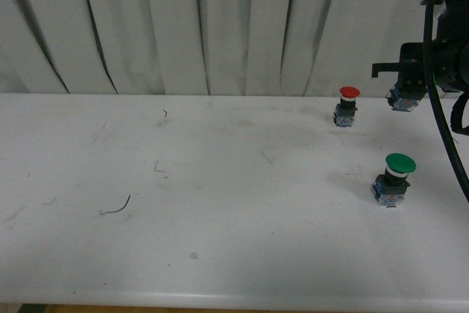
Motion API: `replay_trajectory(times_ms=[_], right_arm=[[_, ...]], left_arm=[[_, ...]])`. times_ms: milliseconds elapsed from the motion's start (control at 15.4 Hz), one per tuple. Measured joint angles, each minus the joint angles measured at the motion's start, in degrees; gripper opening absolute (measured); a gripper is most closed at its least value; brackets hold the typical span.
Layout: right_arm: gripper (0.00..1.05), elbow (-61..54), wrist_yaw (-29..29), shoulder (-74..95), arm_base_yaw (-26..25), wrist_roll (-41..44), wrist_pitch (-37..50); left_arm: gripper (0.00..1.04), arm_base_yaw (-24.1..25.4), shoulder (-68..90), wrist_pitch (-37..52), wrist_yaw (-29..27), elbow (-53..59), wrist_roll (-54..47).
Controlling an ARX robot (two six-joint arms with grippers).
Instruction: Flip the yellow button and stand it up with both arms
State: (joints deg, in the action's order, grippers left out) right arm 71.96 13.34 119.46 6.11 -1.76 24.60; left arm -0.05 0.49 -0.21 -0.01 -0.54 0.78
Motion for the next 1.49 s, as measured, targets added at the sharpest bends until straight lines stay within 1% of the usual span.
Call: replay_trajectory(times_ms=[65,389,778,907,1102,1491], right_arm=[[0.36,2.99,0.81,1.86,0.92,0.28,-3.19],[0.36,11.65,2.27,10.05,3.87,0.39,-12.17],[0.36,15.8,2.54,13.09,4.39,0.42,-13.99],[0.36,19.61,4.74,17.31,3.56,3.23,-15.32],[0.36,20.17,4.96,18.18,2.71,4.42,-15.58],[0.36,20.55,4.68,19.02,3.32,5.95,-15.61]], left_arm=[[0.98,0.02,0.0,-0.02,0.0,0.0,0.0],[0.98,0.02,0.0,0.0,0.0,0.0,0.0],[0.98,0.02,0.0,-0.02,0.0,0.0,0.0],[0.98,0.02,0.0,-0.02,0.0,0.0,0.0],[0.98,0.02,0.0,0.0,0.0,0.0,0.0],[0.98,0.02,0.0,0.0,0.0,0.0,0.0]])
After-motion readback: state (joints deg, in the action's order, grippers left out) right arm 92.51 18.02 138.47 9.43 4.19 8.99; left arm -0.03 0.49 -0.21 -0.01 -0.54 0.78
